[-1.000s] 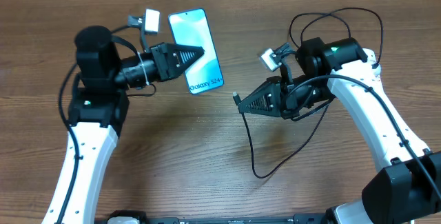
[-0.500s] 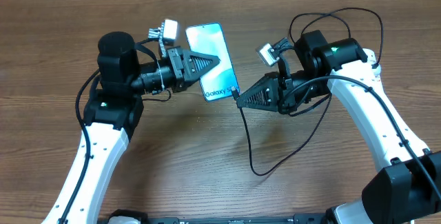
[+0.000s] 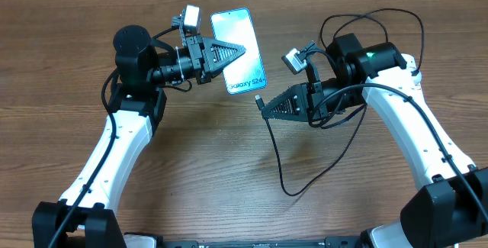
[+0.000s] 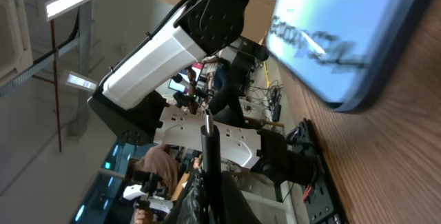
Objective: Plug charger to phone and switch on socket
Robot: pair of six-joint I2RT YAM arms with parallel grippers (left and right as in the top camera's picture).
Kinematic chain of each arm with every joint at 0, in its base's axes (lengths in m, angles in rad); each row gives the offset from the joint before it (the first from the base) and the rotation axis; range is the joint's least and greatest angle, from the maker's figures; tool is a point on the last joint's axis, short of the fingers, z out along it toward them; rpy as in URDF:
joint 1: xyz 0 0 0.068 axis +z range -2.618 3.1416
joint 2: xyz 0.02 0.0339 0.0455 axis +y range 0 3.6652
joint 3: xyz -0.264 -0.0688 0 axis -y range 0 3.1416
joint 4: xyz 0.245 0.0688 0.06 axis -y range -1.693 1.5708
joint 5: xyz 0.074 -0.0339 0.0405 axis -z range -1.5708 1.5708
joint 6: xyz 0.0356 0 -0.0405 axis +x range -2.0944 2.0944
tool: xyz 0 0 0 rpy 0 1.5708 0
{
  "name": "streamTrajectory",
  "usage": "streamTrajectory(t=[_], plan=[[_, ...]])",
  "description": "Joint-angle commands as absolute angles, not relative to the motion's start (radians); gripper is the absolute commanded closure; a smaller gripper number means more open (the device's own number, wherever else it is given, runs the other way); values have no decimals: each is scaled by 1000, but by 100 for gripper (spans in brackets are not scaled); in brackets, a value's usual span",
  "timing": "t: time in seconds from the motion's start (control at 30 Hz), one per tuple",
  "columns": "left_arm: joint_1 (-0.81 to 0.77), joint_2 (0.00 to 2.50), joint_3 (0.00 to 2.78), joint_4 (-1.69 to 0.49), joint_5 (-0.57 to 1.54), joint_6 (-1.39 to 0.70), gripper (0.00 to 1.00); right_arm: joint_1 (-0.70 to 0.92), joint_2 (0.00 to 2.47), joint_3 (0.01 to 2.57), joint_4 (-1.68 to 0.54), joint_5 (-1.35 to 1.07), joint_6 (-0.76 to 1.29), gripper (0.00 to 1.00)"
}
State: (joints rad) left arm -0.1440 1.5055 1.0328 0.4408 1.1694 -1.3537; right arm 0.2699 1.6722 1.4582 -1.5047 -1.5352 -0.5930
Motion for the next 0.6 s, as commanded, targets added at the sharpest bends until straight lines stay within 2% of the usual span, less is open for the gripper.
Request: streamTrajectory(t=[0.0,0.43,0.57], plan=[[-147,1497,1049,437,1207,-1425,96,276,1651,1454,-1503,-1569,-567,96],[-158,1497,1050,432,1176,-1445,96,276,1652,1454,-1322,-1568,-311,96],[-157,1497,1050,488,1160,-1461,96,276,1651,1454,-1275,-1555,-249,96]])
